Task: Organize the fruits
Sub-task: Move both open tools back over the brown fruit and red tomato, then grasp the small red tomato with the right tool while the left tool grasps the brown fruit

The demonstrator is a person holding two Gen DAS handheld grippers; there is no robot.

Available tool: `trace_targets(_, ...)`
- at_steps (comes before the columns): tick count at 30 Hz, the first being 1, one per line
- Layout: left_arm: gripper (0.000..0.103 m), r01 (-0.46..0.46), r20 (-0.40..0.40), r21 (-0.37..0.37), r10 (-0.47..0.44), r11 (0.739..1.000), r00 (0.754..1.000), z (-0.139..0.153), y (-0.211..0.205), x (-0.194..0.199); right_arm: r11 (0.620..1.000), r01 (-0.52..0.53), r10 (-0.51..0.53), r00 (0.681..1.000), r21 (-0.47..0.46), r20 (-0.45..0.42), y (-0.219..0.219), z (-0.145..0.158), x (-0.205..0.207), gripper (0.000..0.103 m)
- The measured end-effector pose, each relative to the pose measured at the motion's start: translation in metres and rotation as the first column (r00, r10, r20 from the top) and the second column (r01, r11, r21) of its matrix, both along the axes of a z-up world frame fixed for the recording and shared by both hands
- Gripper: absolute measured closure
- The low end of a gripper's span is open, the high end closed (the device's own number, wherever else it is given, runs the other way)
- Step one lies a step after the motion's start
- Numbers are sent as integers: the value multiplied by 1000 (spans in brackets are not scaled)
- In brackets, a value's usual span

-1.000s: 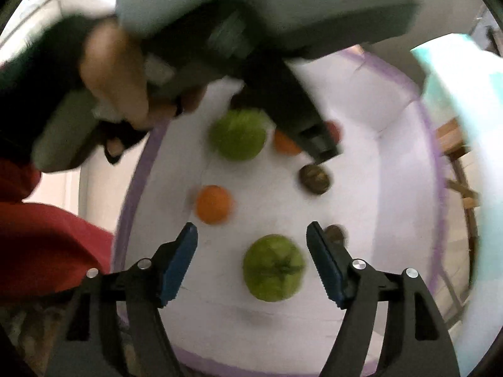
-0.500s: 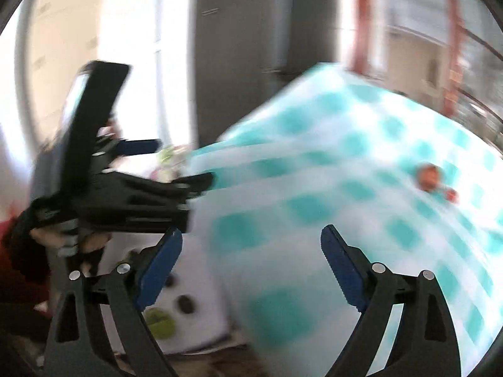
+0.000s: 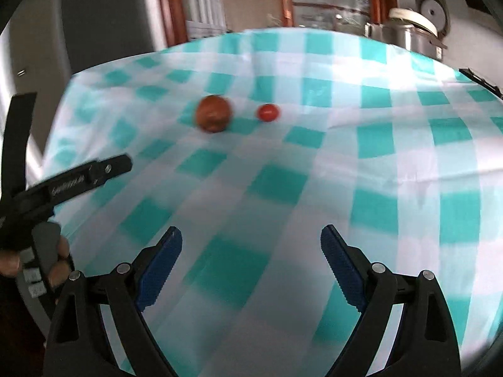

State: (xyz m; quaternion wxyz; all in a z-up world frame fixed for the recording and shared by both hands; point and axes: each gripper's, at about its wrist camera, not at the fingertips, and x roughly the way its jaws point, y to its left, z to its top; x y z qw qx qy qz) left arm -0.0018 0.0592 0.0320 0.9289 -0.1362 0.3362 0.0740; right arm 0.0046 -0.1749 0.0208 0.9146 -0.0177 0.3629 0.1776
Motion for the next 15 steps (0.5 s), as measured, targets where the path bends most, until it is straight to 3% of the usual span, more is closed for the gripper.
trace_targets(5, 2, 36, 17, -10, -36, 999, 999, 0, -1, 37, 1000, 28, -27, 998, 7, -52, 0, 0, 79, 16)
trace_targets(10, 2, 31, 62, -42, -29, 999, 998, 2, 4, 28, 999, 48, -46, 995, 15, -90, 13, -4, 145, 16)
trace_targets(15, 2, 42, 38, -34, -41, 999, 998, 0, 1, 33, 999, 34, -35, 992, -9, -121, 40, -8, 200, 16)
